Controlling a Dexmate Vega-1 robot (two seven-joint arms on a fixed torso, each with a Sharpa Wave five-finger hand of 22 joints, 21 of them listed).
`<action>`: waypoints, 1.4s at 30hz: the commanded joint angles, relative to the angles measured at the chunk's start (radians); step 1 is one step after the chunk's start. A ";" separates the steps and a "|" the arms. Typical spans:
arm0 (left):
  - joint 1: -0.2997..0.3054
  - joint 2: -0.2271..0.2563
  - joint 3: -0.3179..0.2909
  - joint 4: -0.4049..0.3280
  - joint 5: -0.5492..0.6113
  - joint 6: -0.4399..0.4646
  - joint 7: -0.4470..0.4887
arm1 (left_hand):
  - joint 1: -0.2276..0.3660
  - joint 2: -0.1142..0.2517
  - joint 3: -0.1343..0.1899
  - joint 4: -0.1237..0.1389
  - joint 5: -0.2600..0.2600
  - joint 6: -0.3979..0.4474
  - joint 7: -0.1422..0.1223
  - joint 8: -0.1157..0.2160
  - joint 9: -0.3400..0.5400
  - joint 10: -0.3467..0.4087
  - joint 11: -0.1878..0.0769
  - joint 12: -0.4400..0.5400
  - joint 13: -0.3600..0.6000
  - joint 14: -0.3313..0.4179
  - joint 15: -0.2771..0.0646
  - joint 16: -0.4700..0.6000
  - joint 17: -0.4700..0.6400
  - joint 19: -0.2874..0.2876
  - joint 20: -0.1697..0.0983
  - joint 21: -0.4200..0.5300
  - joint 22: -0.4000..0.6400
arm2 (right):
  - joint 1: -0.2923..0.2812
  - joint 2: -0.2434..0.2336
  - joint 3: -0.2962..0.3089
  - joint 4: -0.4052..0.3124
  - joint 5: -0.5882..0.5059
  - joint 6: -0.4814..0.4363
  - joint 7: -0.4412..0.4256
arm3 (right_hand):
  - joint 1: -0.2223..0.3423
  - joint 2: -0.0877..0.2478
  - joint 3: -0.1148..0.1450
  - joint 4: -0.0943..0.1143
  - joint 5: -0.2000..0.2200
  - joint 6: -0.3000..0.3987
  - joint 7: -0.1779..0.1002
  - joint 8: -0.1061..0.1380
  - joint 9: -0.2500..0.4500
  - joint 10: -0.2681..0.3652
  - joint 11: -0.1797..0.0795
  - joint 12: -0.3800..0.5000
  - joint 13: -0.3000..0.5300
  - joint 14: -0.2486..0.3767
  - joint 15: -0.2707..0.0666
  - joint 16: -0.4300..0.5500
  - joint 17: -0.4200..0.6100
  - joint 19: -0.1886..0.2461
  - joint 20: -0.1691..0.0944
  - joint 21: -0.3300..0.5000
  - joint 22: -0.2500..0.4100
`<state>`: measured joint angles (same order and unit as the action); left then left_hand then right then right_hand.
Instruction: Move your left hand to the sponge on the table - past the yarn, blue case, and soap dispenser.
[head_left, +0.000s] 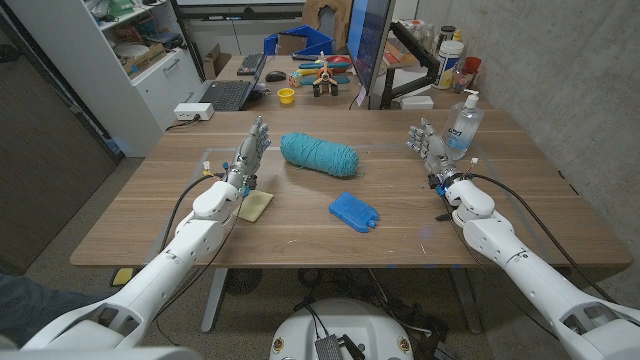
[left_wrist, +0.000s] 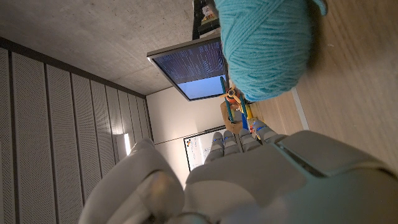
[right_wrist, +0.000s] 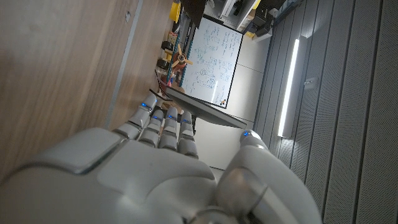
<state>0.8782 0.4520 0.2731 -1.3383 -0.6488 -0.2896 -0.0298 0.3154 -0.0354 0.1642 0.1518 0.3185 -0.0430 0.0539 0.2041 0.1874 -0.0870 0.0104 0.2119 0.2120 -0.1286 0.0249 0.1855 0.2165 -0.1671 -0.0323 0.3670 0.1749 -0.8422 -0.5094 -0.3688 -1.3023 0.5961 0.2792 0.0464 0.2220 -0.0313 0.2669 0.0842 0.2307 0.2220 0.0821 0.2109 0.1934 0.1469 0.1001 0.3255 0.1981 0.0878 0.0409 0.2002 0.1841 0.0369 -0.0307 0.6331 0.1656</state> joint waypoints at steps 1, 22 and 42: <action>0.045 -0.188 -0.222 -0.039 0.298 0.135 -0.176 | 0.009 0.003 0.005 -0.002 0.007 0.005 0.008 0.008 0.002 -0.005 0.003 0.005 0.001 -0.004 0.001 0.006 0.000 -0.035 -0.001 0.003 0.003 | -0.079 0.167 0.217 -0.056 -0.138 -0.054 0.078 | 0.006 0.000 0.008 0.000 0.006 0.007 0.000 0.006 0.005 0.013 -0.002 0.006 0.001 0.012 0.003 0.008 0.004 0.005 -0.002 0.001 0.003; 0.101 -0.388 -0.436 -0.128 0.516 0.163 -0.320 | 0.012 0.011 0.004 -0.008 0.013 0.010 0.006 0.006 0.002 0.002 0.002 0.005 -0.005 0.001 0.005 0.007 -0.009 -0.034 0.009 -0.006 0.003 | -0.090 0.300 0.373 -0.043 -0.258 -0.085 0.178 | 0.005 0.004 0.007 -0.002 0.006 0.018 -0.007 0.007 0.003 0.027 -0.004 0.002 -0.005 0.020 0.001 0.009 0.003 0.007 0.002 -0.013 0.004; 0.137 -0.445 -0.506 -0.183 0.565 0.121 -0.379 | 0.019 0.019 0.004 -0.015 0.017 0.017 0.003 0.006 0.002 0.015 0.003 0.007 -0.009 0.008 0.005 0.009 -0.017 -0.034 0.020 -0.015 0.003 | -0.075 0.365 0.409 -0.015 -0.297 -0.076 0.209 | 0.003 0.007 0.005 -0.004 0.006 0.030 -0.013 0.007 0.001 0.039 -0.007 -0.001 -0.009 0.028 0.002 0.009 0.002 0.008 0.003 -0.026 0.004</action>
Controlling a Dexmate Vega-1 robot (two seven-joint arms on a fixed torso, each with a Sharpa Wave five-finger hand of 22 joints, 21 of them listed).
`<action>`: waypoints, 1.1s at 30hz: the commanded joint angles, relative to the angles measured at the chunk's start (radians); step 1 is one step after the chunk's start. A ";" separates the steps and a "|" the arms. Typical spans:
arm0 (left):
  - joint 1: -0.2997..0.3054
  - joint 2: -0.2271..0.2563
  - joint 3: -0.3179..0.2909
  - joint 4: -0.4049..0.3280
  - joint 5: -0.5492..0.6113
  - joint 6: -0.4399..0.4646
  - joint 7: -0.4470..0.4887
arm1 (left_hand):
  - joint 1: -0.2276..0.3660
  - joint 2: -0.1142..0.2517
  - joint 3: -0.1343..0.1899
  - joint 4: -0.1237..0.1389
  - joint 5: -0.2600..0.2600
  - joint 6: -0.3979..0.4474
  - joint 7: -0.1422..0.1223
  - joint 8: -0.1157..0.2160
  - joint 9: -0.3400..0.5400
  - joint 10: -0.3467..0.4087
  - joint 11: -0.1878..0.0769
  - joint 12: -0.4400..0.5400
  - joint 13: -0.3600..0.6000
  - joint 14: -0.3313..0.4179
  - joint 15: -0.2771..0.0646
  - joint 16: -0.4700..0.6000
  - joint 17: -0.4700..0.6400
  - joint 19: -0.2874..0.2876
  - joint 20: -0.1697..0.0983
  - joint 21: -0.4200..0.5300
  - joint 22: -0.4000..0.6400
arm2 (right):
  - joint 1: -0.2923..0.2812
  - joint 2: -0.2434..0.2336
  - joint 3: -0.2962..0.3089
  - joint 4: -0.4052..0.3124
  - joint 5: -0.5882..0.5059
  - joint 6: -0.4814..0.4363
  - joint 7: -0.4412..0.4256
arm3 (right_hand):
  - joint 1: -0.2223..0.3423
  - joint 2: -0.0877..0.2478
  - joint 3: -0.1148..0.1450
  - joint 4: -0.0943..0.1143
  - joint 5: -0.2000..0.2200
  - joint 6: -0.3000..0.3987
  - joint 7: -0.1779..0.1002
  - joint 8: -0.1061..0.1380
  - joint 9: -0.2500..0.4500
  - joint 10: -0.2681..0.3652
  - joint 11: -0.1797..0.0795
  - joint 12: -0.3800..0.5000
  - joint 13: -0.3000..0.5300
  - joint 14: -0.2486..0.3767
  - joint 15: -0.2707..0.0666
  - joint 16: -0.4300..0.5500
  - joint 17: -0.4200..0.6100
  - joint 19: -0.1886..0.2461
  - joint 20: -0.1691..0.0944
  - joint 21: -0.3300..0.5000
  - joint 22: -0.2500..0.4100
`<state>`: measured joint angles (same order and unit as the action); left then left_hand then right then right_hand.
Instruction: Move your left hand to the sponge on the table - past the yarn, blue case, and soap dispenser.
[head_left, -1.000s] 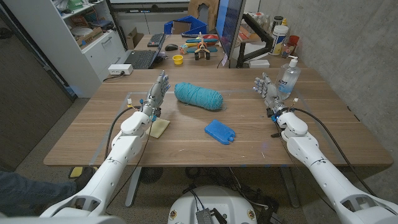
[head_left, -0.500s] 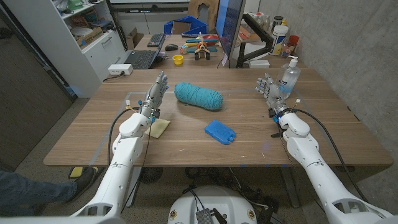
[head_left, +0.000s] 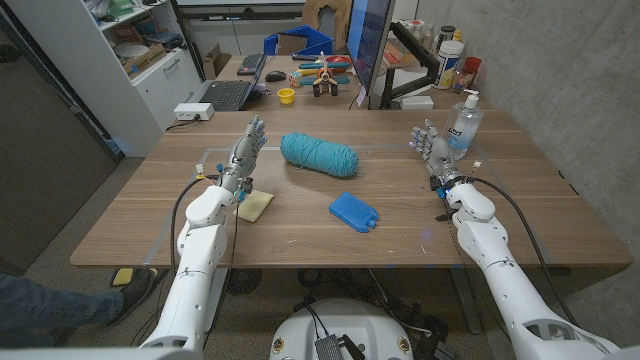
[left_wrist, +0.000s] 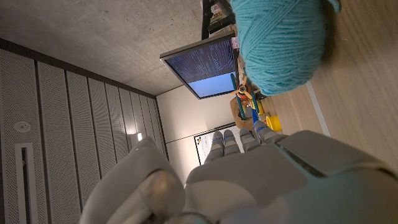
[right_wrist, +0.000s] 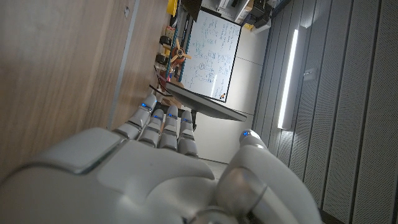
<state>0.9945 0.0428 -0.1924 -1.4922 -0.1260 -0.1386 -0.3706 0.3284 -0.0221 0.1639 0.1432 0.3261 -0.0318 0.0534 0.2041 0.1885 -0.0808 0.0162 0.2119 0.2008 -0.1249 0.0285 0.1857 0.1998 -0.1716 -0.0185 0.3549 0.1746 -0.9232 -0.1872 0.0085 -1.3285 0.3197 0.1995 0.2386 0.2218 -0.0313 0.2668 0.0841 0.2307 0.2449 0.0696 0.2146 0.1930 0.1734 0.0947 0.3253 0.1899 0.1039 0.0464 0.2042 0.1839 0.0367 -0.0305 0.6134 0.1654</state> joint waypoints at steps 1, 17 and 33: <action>0.022 -0.038 -0.042 -0.030 0.044 -0.033 -0.038 | 0.006 0.007 0.004 -0.007 0.010 0.007 0.004 0.007 0.001 0.010 -0.003 0.008 0.002 0.006 0.001 0.009 0.000 -0.029 0.007 -0.003 0.003 | 0.005 0.044 0.032 0.009 -0.022 0.003 0.017 | 0.003 0.007 0.005 -0.004 0.006 0.008 0.000 0.004 0.002 0.012 -0.001 -0.001 -0.001 0.013 -0.003 0.005 0.002 0.008 0.003 -0.007 0.004; 0.042 -0.049 -0.051 -0.047 0.064 -0.076 -0.061 | 0.013 0.012 0.004 -0.012 0.013 0.020 0.001 0.009 0.001 0.021 -0.002 0.009 -0.001 0.015 -0.001 0.011 -0.005 -0.024 0.010 -0.009 0.003 | -0.005 0.060 0.051 -0.003 -0.024 0.011 0.007 | 0.002 0.009 0.003 -0.006 0.006 0.013 -0.003 0.002 0.001 -0.002 0.000 -0.015 -0.003 0.013 -0.006 0.002 0.002 0.008 0.003 -0.021 0.005; 0.093 -0.064 -0.060 -0.109 0.063 -0.123 -0.067 | 0.020 0.016 0.004 -0.017 0.015 0.029 -0.001 0.010 0.001 0.028 -0.002 0.010 -0.002 0.021 -0.001 0.012 -0.007 -0.023 0.015 -0.015 0.003 | -0.008 0.062 0.061 -0.003 -0.011 0.020 0.012 | 0.003 0.011 0.002 -0.009 0.006 0.021 -0.006 0.002 0.001 0.007 -0.003 -0.017 -0.004 0.015 -0.004 0.001 0.001 0.011 0.005 -0.031 0.005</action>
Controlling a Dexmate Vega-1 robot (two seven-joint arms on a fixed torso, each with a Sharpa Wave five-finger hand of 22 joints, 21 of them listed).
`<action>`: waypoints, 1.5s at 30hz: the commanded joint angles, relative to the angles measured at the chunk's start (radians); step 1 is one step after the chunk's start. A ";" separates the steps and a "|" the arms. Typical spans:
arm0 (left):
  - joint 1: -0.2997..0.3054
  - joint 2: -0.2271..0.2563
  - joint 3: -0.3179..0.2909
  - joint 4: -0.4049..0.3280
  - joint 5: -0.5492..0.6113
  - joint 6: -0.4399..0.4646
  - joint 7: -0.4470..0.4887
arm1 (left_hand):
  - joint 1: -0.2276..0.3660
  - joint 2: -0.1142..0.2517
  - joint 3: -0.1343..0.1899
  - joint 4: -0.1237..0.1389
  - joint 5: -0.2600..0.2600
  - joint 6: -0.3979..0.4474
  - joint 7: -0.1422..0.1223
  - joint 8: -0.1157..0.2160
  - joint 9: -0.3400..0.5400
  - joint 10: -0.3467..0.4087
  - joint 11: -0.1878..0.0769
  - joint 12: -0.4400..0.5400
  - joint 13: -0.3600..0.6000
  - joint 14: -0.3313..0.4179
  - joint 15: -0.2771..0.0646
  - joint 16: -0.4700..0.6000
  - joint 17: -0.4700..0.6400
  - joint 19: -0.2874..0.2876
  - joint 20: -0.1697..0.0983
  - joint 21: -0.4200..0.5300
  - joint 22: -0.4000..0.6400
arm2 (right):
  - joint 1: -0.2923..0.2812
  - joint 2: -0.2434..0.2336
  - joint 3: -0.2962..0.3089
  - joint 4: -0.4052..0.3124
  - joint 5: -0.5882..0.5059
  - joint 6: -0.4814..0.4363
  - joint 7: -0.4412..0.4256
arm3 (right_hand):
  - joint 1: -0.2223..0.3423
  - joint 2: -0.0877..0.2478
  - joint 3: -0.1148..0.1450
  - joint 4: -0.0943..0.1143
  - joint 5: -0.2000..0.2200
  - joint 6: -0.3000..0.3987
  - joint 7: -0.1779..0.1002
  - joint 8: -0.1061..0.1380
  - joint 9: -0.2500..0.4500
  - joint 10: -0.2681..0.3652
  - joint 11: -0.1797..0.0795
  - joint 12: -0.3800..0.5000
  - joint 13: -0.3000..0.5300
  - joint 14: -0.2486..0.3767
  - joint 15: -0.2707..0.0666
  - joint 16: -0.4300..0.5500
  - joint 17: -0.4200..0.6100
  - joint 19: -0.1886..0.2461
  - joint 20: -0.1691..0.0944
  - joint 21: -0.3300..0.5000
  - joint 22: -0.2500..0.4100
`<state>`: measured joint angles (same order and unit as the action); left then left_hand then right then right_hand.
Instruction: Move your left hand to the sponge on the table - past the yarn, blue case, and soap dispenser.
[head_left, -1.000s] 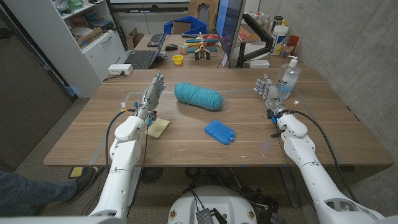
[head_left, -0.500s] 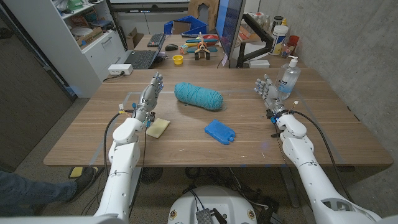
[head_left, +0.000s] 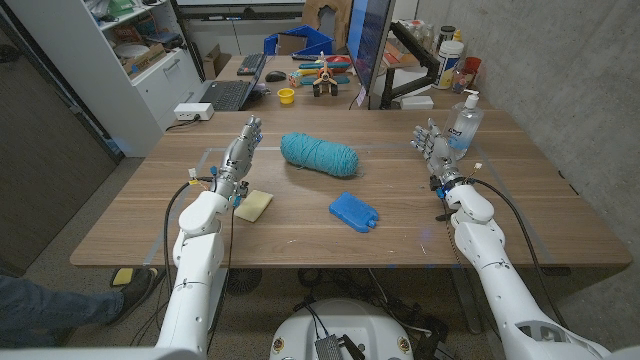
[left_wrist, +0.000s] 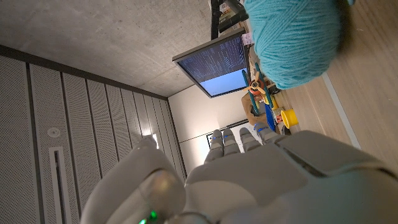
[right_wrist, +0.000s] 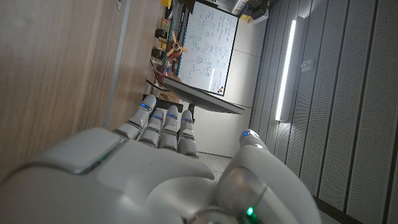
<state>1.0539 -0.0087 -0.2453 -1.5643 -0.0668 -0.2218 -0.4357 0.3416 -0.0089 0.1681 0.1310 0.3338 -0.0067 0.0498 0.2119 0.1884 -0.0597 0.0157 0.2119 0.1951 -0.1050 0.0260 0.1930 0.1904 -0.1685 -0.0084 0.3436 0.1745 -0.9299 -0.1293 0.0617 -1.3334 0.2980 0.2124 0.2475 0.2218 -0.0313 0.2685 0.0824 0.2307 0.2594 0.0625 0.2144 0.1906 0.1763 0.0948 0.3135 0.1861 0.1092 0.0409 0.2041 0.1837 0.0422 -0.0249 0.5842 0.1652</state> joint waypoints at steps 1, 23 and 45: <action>0.036 -0.015 -0.008 -0.037 0.003 -0.047 0.000 | 0.009 0.004 0.000 -0.006 0.008 0.011 0.002 0.005 0.002 0.012 -0.005 0.012 0.003 0.006 0.000 0.006 0.001 -0.024 0.007 -0.004 0.004 | -0.001 0.004 0.008 0.003 0.009 0.008 0.002 | 0.003 0.011 0.000 -0.008 0.006 0.007 0.001 0.002 0.003 0.005 -0.001 -0.005 0.000 0.010 0.002 0.001 0.002 0.005 0.000 -0.002 0.005; 0.104 -0.008 -0.019 -0.110 0.052 -0.103 0.028 | 0.029 0.011 0.003 -0.019 0.013 0.051 0.000 0.014 0.001 0.041 -0.006 0.017 0.001 0.032 -0.004 0.010 -0.002 -0.006 0.016 -0.012 0.003 | 0.008 0.012 0.020 0.029 0.026 0.025 0.013 | 0.001 0.012 -0.002 -0.010 0.006 0.013 -0.002 0.001 0.003 0.016 -0.002 -0.009 0.000 0.016 0.001 0.000 0.001 0.009 0.001 -0.015 0.005; 0.130 0.011 -0.027 -0.135 0.092 -0.134 0.040 | 0.049 0.017 0.007 -0.031 0.017 0.073 -0.003 0.017 0.001 0.055 -0.013 0.018 0.000 0.044 -0.008 0.010 -0.004 -0.002 0.025 -0.021 0.003 | 0.004 0.018 0.031 0.019 0.041 0.018 0.007 | -0.001 0.013 -0.005 -0.012 0.006 0.017 -0.002 -0.001 0.003 0.023 -0.002 -0.012 -0.001 0.021 0.000 0.000 0.002 0.014 0.002 -0.027 0.006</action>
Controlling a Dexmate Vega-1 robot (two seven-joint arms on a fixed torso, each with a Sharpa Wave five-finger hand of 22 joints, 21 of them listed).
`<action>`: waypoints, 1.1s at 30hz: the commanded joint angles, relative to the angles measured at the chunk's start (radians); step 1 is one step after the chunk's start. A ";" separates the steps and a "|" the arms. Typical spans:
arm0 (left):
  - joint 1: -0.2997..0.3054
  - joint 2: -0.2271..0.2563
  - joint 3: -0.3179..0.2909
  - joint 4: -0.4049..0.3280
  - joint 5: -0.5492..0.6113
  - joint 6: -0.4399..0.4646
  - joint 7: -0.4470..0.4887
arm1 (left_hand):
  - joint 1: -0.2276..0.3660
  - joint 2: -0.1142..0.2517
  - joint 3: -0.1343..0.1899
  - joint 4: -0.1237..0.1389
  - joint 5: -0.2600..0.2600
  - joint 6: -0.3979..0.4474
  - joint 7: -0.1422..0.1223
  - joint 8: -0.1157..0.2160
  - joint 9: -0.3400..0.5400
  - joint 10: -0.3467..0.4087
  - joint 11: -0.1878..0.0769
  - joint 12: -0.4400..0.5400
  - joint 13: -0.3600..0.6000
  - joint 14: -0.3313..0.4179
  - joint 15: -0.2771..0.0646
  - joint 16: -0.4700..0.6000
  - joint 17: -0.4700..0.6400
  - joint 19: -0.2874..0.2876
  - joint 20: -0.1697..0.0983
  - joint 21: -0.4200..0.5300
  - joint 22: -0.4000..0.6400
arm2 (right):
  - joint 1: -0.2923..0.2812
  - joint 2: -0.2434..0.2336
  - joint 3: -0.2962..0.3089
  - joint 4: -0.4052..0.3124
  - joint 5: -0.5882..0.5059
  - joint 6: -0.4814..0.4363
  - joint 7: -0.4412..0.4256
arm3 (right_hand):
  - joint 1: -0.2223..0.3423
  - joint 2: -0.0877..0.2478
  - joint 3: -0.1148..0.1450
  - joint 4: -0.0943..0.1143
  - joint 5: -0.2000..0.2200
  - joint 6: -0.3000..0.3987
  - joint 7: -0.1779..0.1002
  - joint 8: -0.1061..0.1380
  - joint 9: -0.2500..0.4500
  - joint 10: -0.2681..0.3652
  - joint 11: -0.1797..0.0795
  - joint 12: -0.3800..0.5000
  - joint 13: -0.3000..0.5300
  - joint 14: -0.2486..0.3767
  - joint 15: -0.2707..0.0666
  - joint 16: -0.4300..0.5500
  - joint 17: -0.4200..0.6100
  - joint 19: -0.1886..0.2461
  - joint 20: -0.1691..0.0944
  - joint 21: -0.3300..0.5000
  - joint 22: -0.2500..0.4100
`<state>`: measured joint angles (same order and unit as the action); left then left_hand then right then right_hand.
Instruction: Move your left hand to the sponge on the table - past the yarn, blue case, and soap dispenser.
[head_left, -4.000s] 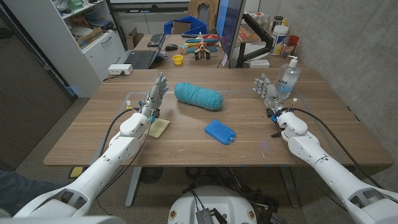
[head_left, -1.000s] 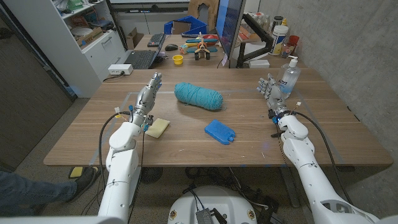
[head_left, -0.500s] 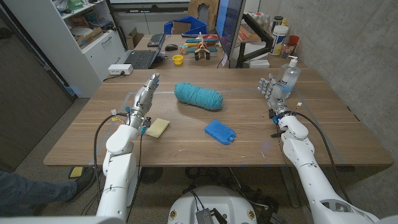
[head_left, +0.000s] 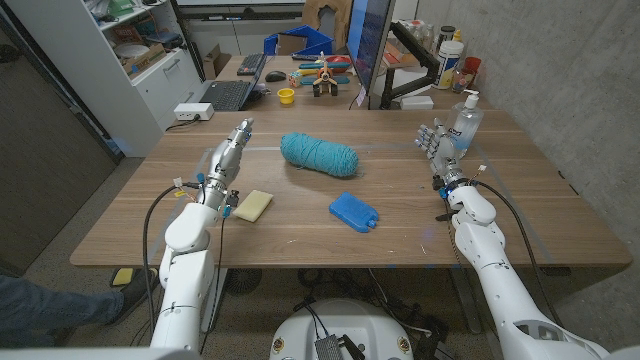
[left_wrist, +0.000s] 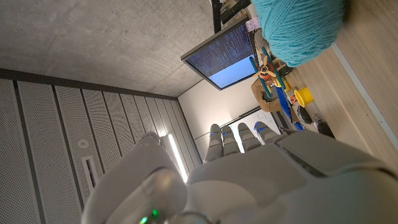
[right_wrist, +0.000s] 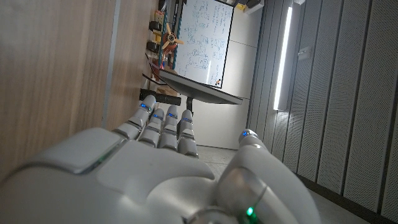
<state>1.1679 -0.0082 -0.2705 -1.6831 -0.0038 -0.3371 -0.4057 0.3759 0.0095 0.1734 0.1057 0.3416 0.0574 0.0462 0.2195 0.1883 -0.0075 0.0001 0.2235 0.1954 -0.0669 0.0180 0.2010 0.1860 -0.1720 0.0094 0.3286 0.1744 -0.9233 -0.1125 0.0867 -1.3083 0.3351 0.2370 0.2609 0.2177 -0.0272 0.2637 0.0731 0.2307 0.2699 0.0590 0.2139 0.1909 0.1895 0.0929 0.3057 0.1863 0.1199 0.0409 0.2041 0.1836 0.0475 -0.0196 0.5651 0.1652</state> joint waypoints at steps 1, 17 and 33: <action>0.018 0.011 -0.002 -0.019 0.032 -0.022 0.010 | 0.016 -0.001 0.002 -0.006 0.009 0.009 0.001 0.009 0.001 0.003 0.001 0.006 0.000 0.007 0.000 0.002 0.000 0.001 0.007 -0.007 0.003 | -0.002 0.001 0.007 -0.005 0.005 -0.007 -0.007 | 0.003 0.009 0.000 -0.003 0.006 0.006 0.001 -0.001 0.002 0.011 0.001 -0.005 -0.001 0.011 0.000 0.000 0.002 0.009 -0.003 -0.008 0.006; 0.069 0.035 -0.005 -0.089 0.161 -0.045 0.073 | 0.032 0.004 0.005 -0.015 0.011 0.025 -0.002 0.010 0.002 0.011 -0.003 0.006 0.000 0.015 -0.002 0.002 0.000 0.003 0.015 -0.015 0.003 | 0.004 -0.002 0.020 0.012 0.004 -0.004 -0.010 | 0.001 0.011 -0.002 -0.004 0.005 0.009 0.000 -0.002 0.002 0.016 -0.001 -0.008 -0.001 0.014 0.000 -0.001 0.002 0.012 -0.002 -0.018 0.006; 0.116 0.057 -0.011 -0.152 0.305 -0.057 0.146 | 0.051 0.010 0.010 -0.025 0.012 0.040 -0.007 0.011 0.002 0.017 -0.009 0.004 0.000 0.023 -0.008 0.001 -0.001 0.008 0.024 -0.021 0.004 | 0.012 -0.003 0.028 0.036 -0.002 0.002 -0.007 | 0.000 0.012 -0.004 -0.005 0.005 0.011 -0.001 -0.003 0.002 0.019 -0.002 -0.011 -0.001 0.016 0.001 -0.002 0.001 0.014 -0.002 -0.025 0.007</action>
<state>1.2560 0.0362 -0.2779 -1.7993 0.2083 -0.3822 -0.3103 0.4115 0.0188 0.1805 0.0880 0.3484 0.0878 0.0374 0.2273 0.1882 0.0031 -0.0036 0.2235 0.1955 -0.0475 0.0123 0.2009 0.1861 -0.1611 0.0277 0.3104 0.1744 -0.9171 -0.1144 0.1084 -1.2875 0.3380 0.2337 0.2518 0.2125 -0.0220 0.2610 0.0705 0.2307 0.2698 0.0590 0.2139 0.1911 0.1984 0.0947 0.2958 0.1864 0.1270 0.0410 0.2041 0.1836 0.0546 -0.0269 0.5467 0.1701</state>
